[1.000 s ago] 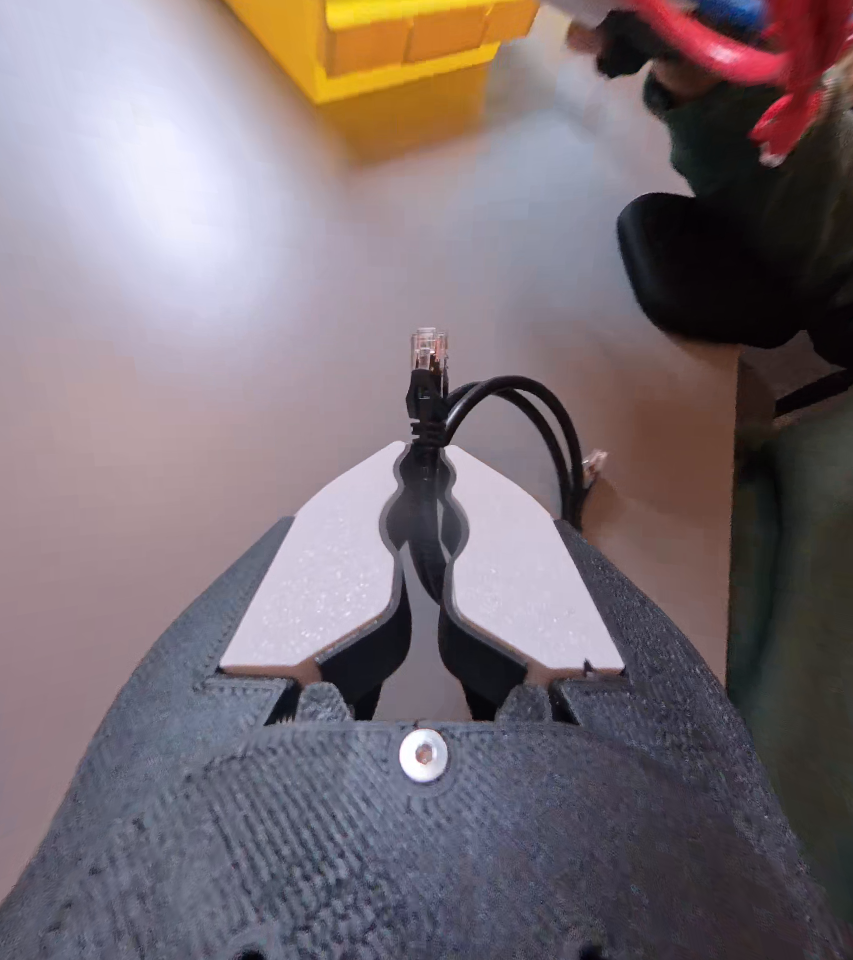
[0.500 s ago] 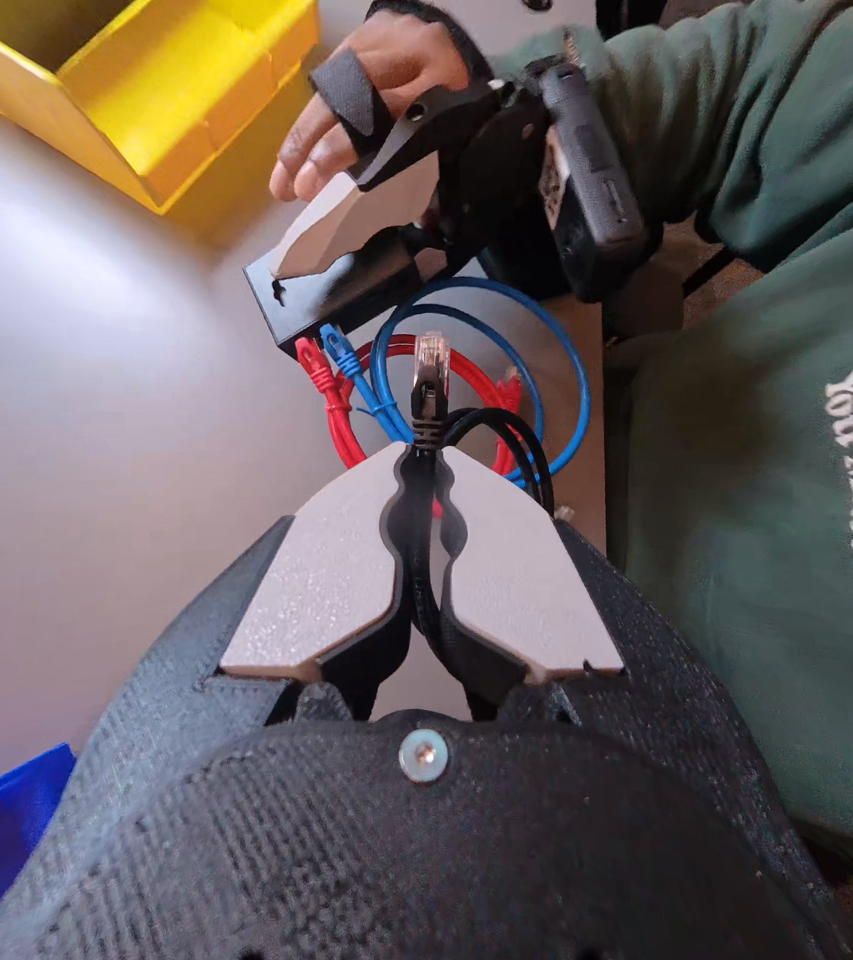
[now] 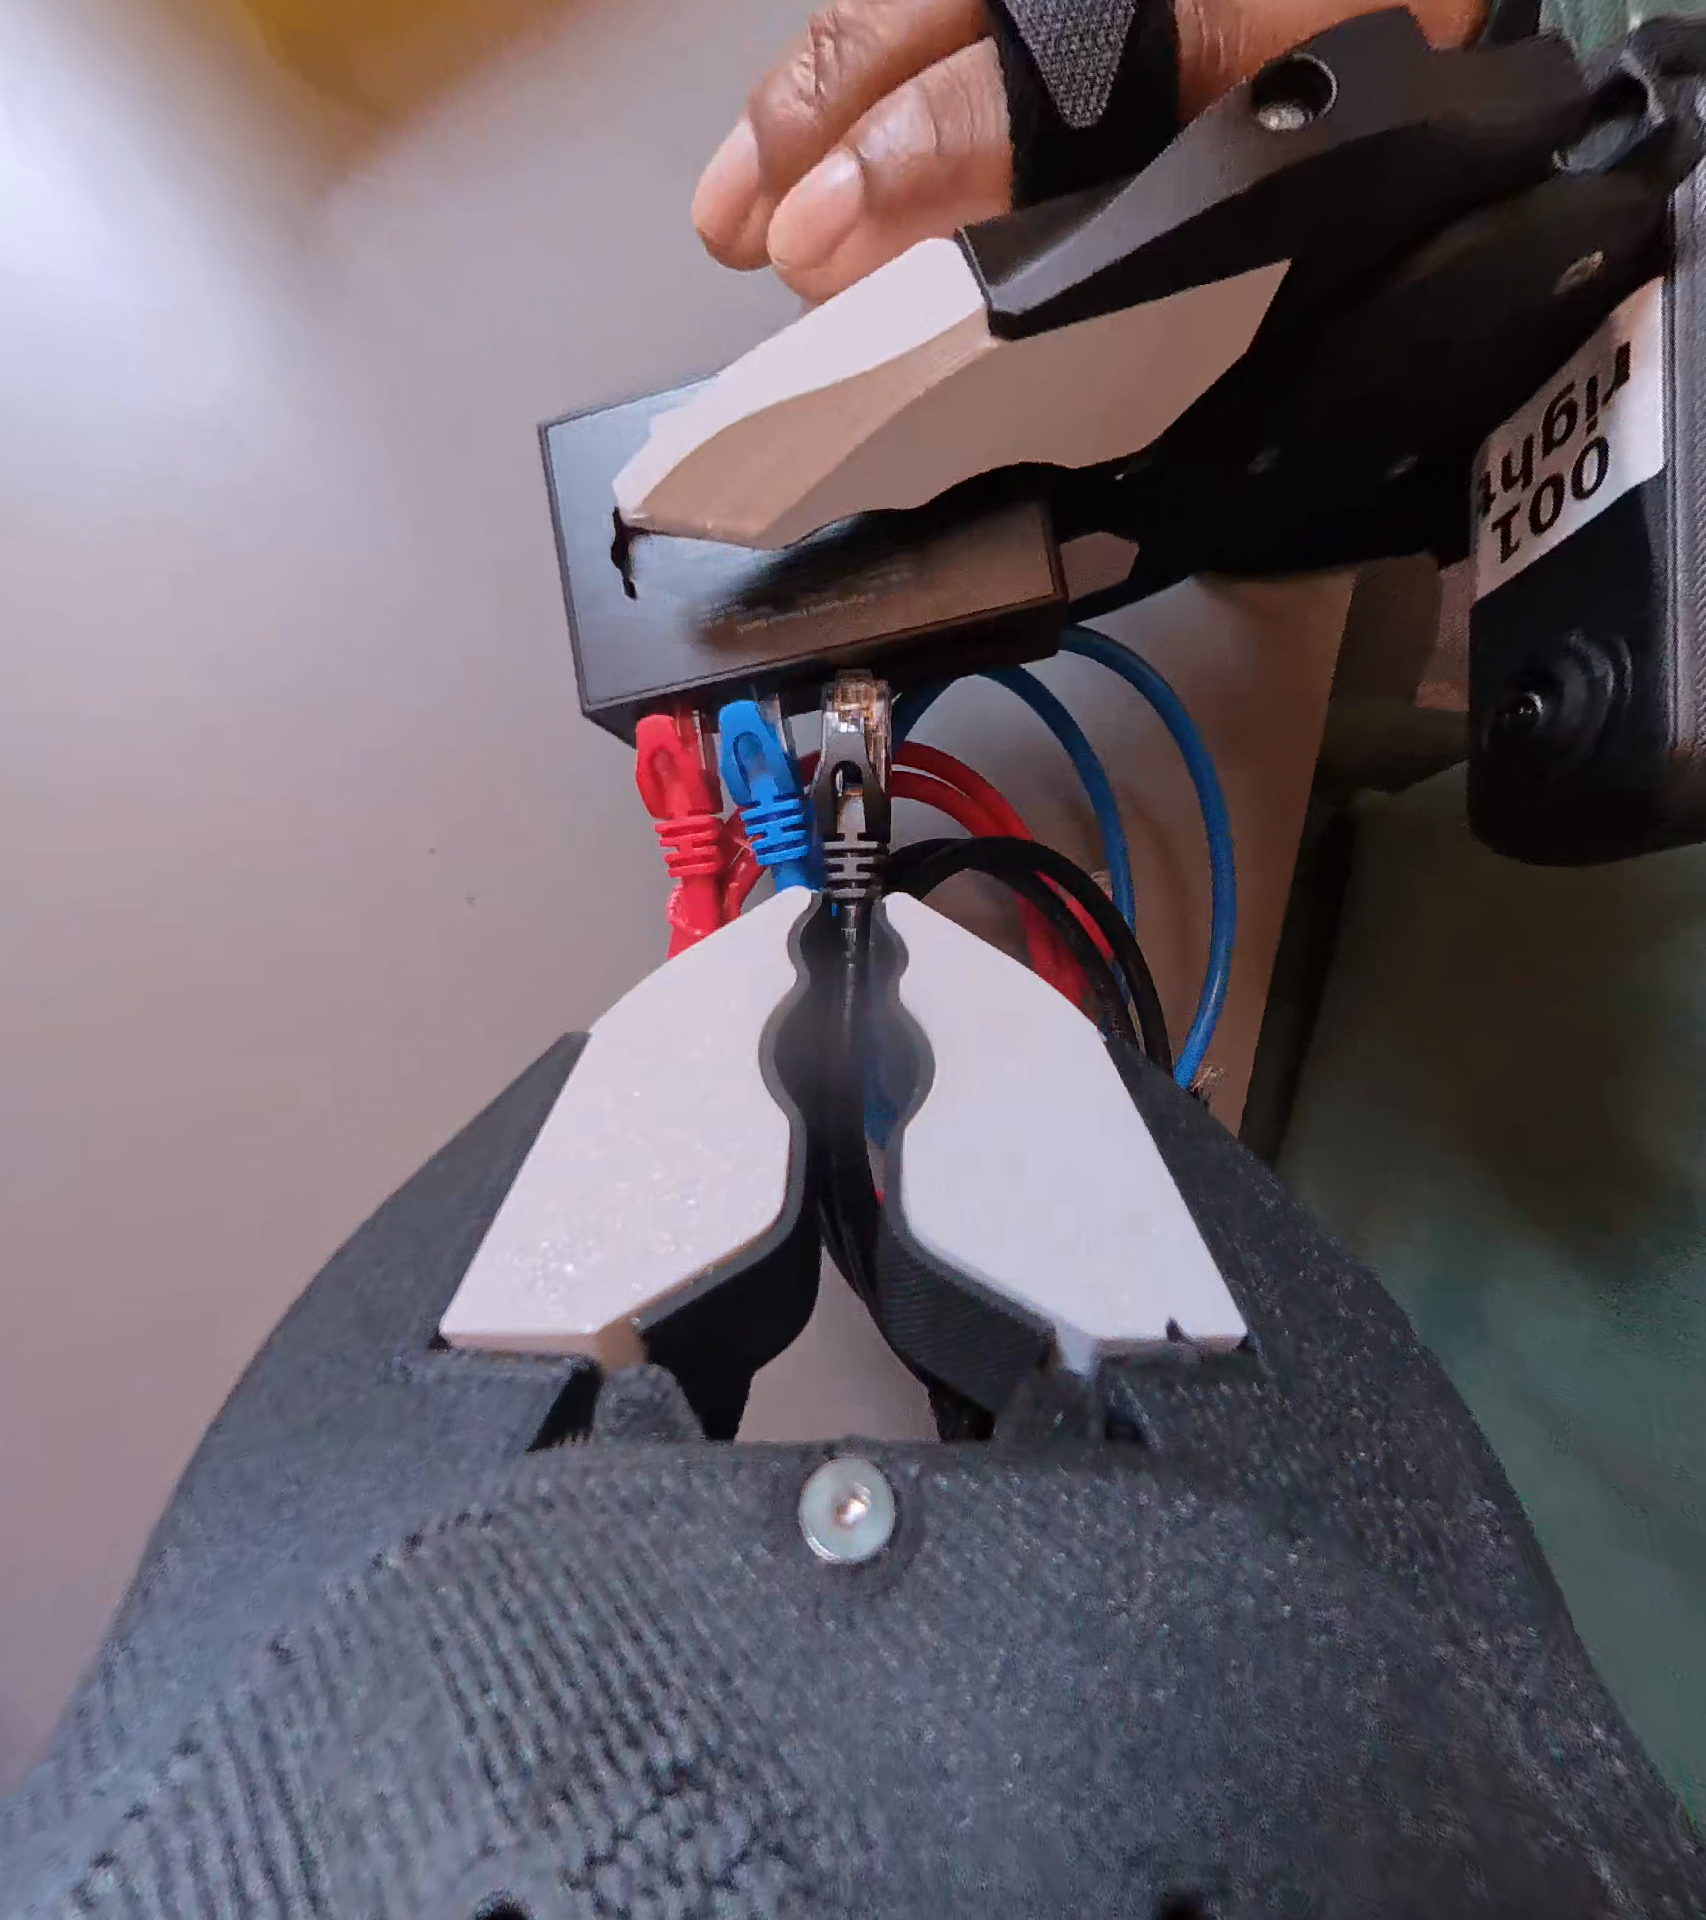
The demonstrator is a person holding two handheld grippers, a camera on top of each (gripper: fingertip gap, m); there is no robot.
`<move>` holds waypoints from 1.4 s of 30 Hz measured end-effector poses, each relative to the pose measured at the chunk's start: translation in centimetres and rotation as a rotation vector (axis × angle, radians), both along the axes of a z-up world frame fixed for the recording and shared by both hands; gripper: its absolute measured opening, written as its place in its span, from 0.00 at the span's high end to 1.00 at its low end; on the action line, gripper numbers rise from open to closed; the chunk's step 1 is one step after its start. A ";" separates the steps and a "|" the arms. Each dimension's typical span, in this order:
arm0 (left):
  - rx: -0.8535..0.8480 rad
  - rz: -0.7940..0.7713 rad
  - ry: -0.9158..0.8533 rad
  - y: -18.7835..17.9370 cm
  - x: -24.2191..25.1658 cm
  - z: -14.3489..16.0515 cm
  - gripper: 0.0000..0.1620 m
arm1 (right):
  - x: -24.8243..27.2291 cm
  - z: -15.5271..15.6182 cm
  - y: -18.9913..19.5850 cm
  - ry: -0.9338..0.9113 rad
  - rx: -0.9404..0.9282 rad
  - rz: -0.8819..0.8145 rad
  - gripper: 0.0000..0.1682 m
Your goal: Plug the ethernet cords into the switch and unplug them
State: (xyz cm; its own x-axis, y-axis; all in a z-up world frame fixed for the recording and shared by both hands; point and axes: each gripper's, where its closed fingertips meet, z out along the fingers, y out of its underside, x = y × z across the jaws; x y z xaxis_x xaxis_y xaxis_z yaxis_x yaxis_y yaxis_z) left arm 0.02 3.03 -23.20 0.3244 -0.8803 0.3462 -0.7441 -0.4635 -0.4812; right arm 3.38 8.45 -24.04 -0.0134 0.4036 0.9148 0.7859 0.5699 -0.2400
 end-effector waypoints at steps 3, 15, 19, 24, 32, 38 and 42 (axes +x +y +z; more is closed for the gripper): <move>-0.031 0.035 -0.027 0.1 -0.1 -0.5 0.95 | -0.1 -0.3 0.1 -0.015 0.002 -0.026 0.75; -0.146 0.140 -0.114 -0.1 -0.2 -1.5 0.96 | -1.2 -1.0 -0.6 -0.012 -0.011 -0.019 0.75; -0.063 0.151 -0.146 0.5 0.2 -1.9 0.96 | -2.1 -0.7 -1.7 0.052 -0.070 0.034 0.77; -0.012 0.064 -0.144 0.2 0.3 -3.2 0.95 | -2.4 -1.8 -2.5 -0.012 -0.153 0.113 0.78; -0.116 0.122 -0.245 0.0 0.5 -3.3 0.95 | 0.0 -3.0 -0.5 -0.096 -0.205 0.004 0.71; -0.135 0.132 -0.267 -0.1 0.3 -3.9 0.95 | -0.2 -4.7 -0.2 -0.162 -0.169 0.110 0.73; -0.107 0.161 -0.270 0.4 -0.2 -4.3 0.96 | -1.6 -4.0 -1.9 -0.084 -0.151 0.223 0.74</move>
State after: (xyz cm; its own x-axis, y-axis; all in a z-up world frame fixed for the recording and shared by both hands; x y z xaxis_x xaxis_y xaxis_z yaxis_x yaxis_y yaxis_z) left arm -0.14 3.44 -27.48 0.3402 -0.7793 0.5262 -0.5098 -0.6231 -0.5932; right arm 1.75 6.58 -28.06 -0.1907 0.5141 0.8363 0.6657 0.6938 -0.2747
